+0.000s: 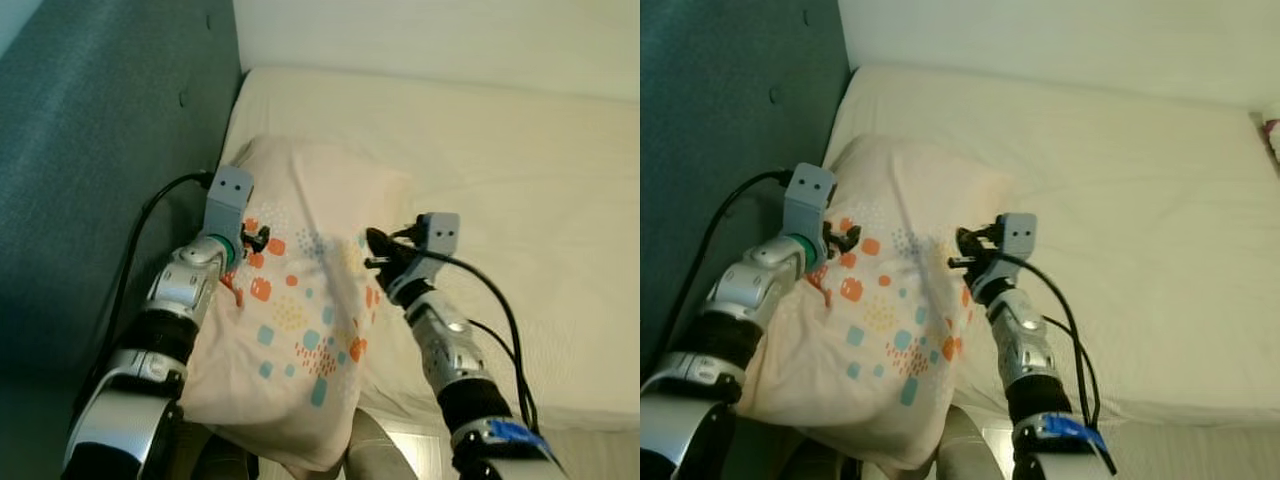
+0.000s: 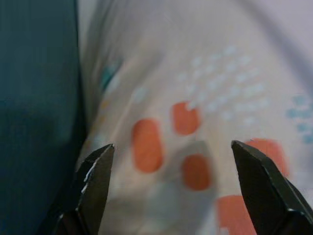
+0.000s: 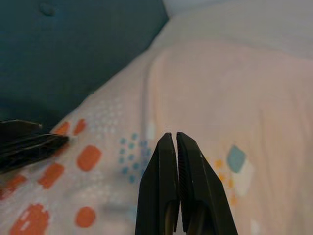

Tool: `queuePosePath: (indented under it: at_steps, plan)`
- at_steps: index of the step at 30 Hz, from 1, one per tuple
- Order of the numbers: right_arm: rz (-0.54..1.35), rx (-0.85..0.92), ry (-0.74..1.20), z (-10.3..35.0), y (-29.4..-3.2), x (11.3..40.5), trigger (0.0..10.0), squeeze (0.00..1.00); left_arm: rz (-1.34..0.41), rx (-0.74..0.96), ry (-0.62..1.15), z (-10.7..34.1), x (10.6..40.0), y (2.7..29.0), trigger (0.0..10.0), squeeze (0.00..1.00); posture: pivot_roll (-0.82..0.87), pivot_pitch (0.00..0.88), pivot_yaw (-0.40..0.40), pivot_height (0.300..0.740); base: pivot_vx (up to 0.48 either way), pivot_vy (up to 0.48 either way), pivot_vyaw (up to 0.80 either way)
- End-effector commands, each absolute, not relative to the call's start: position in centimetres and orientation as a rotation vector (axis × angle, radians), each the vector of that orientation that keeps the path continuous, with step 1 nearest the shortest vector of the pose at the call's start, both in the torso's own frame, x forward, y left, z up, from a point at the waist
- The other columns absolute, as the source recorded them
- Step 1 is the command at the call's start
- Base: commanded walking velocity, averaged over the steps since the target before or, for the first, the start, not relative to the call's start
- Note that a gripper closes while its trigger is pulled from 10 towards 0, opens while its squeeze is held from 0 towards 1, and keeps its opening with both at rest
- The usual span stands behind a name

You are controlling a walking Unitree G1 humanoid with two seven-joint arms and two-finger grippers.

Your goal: Clean up the room

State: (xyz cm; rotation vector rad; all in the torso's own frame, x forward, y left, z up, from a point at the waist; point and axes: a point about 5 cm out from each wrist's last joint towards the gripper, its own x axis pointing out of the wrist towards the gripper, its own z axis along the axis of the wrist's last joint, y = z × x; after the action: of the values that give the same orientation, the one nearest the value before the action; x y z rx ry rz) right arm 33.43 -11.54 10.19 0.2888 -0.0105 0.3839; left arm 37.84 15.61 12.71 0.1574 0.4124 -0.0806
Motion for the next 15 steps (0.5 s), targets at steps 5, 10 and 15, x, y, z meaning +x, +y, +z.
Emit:
queuePosePath:
  at_steps: [5, 10, 15]
  plan:
    - [0.325, 0.223, 0.085, 8.2, -12.3, 32.6, 10.0, 0.00, -0.021, 0.109, 0.456, 11.7, 37.6, 17.2, 10.0, 1.00, -0.05, 0.290, 0.001, 0.740, 0.000, 0.000, 0.00]
    - [0.351, 0.179, 0.102, 7.9, -12.6, 32.1, 10.0, 0.00, 0.036, 0.001, 0.452, 11.9, 37.6, 18.9, 10.0, 1.00, -0.04, 0.325, -0.019, 0.740, 0.000, 0.000, 0.00]
    - [0.399, 0.173, 0.085, 8.6, -12.3, 31.6, 10.0, 0.00, 0.068, -0.157, 0.416, 12.9, 38.2, 19.8, 10.0, 1.00, -0.04, 0.357, -0.029, 0.740, 0.000, 0.000, 0.00]
